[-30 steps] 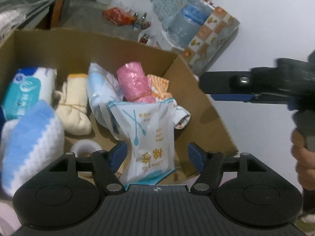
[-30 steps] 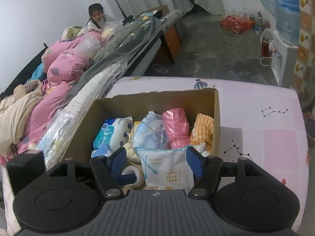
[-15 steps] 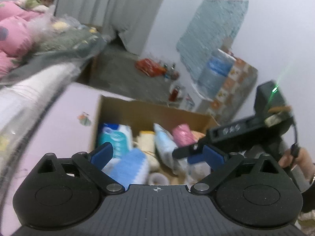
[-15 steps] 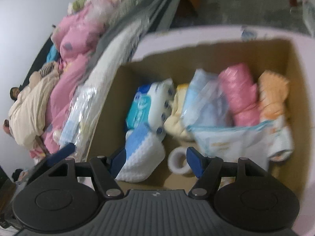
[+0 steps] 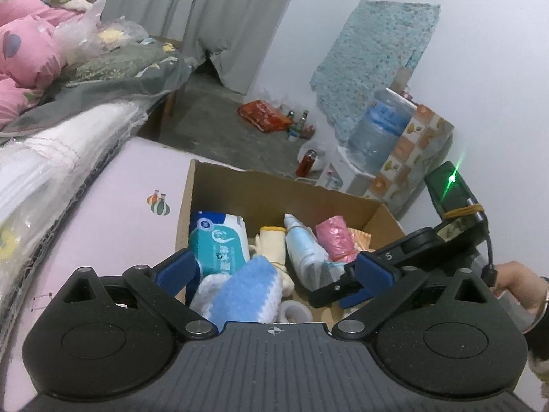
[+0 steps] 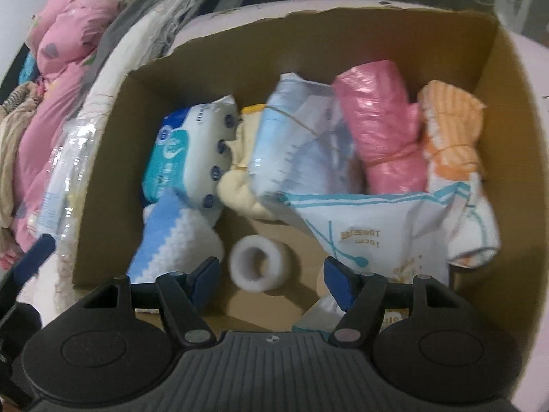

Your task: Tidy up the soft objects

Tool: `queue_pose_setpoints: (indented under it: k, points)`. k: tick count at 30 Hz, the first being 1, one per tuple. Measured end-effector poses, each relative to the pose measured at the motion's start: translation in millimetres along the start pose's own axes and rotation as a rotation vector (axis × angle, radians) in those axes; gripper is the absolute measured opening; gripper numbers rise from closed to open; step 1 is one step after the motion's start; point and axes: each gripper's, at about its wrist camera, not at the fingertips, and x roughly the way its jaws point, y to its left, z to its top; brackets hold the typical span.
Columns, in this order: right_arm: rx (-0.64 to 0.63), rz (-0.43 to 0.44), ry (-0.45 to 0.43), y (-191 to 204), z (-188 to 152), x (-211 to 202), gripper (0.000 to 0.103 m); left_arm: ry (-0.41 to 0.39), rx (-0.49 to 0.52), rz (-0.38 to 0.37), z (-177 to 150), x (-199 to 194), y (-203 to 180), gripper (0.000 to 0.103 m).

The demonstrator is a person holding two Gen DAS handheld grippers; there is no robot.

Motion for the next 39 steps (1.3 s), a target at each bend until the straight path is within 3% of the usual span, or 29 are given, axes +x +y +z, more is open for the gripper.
queue_pose_setpoints:
  k: [10,14,18,24,28,34,39]
  points:
    - [-0.029,-0.085,-0.013,3,-3,-6,0.053,0.019,0.003,-0.011,-3,3,1,0.101]
    - [0.079,0.029,-0.020,-12,0,-13,0.055,0.022,0.012,0.004,-5,4,1,0.101]
    - [0.106,0.128,-0.135,-17,-12,-46,0.057,0.020,0.046,0.022,-8,-1,-5,0.101]
    - [0.143,0.245,-0.351,-23,-68,-112,0.062,-0.039,0.105,0.023,-14,-30,-14,0.102]
    - [0.143,0.249,-0.474,-21,-128,-148,0.072,-0.065,0.150,0.014,-22,-51,-22,0.103]
    - [0.093,0.178,-0.636,5,-211,-172,0.073,-0.021,0.212,0.011,-37,-67,-26,0.103]
    - [0.044,-0.015,-0.824,32,-269,-161,0.073,0.037,0.256,0.087,-55,-74,-22,0.103]
